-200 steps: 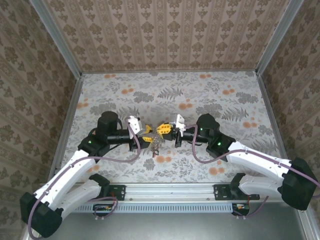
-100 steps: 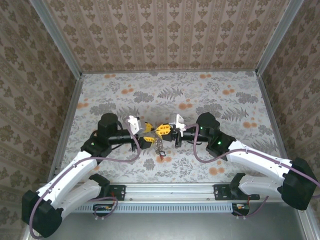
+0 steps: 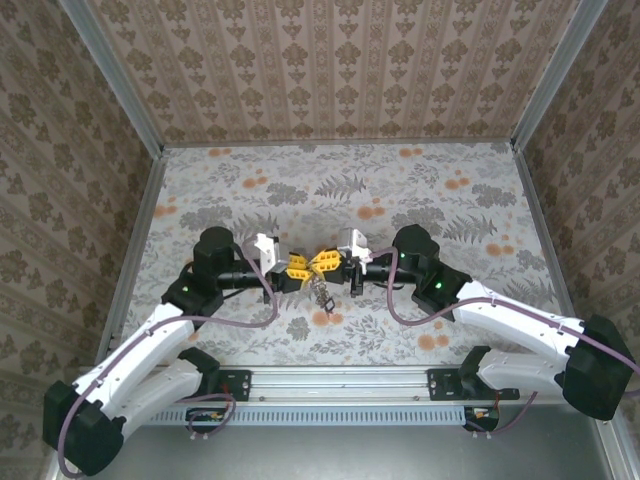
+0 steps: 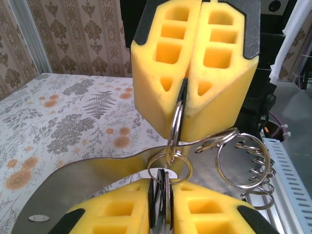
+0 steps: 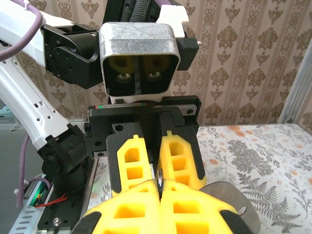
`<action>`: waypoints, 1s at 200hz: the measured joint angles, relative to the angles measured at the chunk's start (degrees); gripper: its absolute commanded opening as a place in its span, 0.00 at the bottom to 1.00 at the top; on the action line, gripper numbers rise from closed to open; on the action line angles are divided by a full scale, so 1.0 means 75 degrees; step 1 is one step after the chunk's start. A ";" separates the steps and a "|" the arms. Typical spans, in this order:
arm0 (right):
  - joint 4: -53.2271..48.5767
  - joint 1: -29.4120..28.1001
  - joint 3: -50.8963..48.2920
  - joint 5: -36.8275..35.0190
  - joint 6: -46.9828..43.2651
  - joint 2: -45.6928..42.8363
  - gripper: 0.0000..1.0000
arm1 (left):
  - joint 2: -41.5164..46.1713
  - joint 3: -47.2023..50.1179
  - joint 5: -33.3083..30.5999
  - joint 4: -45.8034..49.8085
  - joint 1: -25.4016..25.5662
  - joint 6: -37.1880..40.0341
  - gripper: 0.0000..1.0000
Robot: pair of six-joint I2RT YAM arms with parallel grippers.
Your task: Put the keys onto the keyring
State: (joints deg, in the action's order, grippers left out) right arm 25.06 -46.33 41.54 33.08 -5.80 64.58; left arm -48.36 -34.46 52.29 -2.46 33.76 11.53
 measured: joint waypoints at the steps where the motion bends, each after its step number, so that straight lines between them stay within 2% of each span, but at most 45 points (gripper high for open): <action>1: 0.0000 0.0003 0.0000 0.0000 0.0000 0.0000 0.00 | 0.0000 0.0000 0.0000 0.0006 0.0000 0.0003 0.17; 14: -0.0006 0.0003 0.0003 0.0000 -0.0003 0.0000 0.00 | 0.0017 0.0003 0.0006 0.0047 0.0000 0.0032 0.19; 26: -0.0009 0.0003 0.0006 0.0000 -0.0006 0.0000 0.00 | 0.0015 0.0023 0.0006 0.0047 0.0000 0.0058 0.27; 41: -0.0032 0.0003 0.0020 0.0012 -0.0026 0.0000 0.00 | 0.0015 0.0102 0.0000 0.0035 -0.0006 0.0076 0.32; 127: -0.0149 0.0029 0.0131 0.0055 -0.0032 0.0000 0.00 | -0.0388 0.0393 0.0012 -0.0221 -0.0003 0.0058 0.31; 145: -0.0149 0.0029 0.0160 0.0052 -0.0032 0.0000 0.00 | -0.0388 0.0393 0.0032 -0.0315 0.0003 0.0061 0.34; 177: -0.0149 0.0029 0.0172 0.0052 -0.0032 0.0000 0.00 | -0.0286 0.0391 0.0000 -0.0338 0.0003 0.0009 0.46; 200: -0.0149 0.0029 0.0169 0.0052 -0.0029 0.0000 0.00 | -0.0149 0.0391 -0.0061 -0.0399 0.0035 0.0000 0.47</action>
State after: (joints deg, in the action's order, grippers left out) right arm 23.94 -46.11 42.81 33.47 -6.02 64.58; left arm -49.47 -31.53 51.83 -5.45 34.02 11.53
